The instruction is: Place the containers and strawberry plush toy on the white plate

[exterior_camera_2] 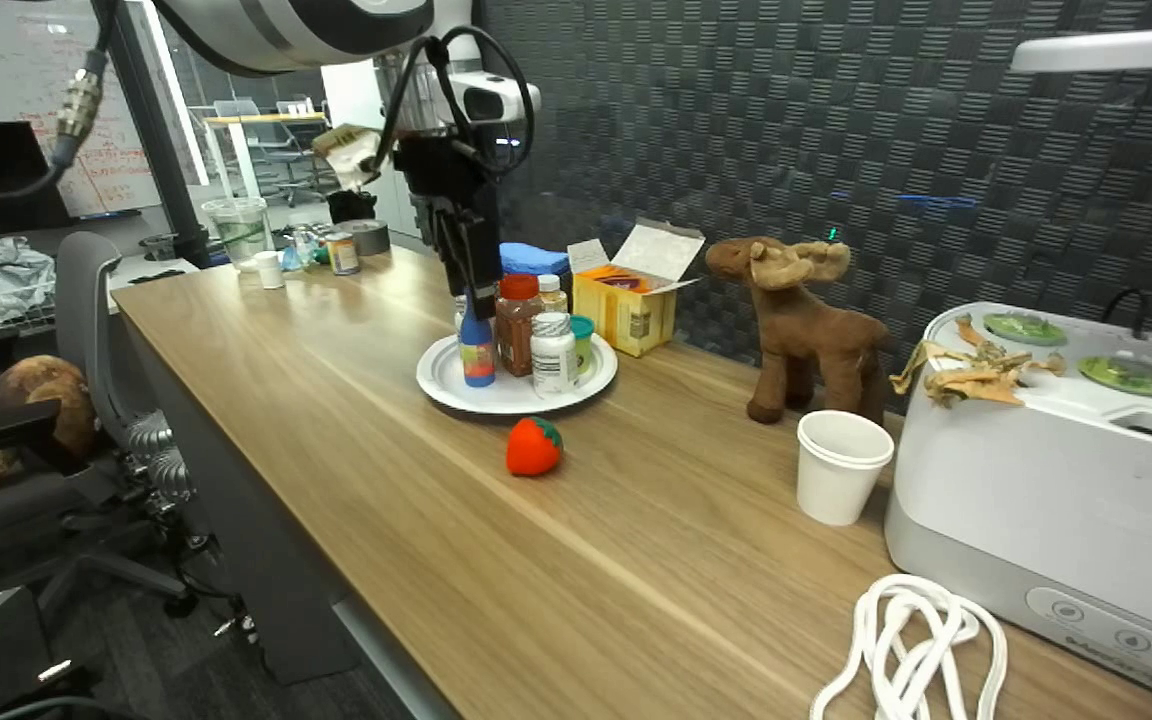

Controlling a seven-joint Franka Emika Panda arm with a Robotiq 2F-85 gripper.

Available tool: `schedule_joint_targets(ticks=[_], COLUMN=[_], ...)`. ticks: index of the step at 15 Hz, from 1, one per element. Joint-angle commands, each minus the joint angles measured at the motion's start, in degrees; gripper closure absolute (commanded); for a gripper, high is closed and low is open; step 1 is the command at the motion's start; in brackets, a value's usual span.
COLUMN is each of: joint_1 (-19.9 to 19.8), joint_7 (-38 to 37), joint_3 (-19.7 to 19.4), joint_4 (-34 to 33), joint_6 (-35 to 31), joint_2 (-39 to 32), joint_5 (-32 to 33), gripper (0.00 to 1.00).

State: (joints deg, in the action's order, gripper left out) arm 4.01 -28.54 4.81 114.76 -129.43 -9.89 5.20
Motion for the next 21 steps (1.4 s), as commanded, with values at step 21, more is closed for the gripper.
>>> schedule_joint_targets(ticks=[21], joint_1=[-2.4], joint_7=[43.6], joint_3=[-7.7], joint_4=[23.0], joint_6=[-3.5], joint_2=[20.6], joint_5=[-10.4], gripper=[0.0])
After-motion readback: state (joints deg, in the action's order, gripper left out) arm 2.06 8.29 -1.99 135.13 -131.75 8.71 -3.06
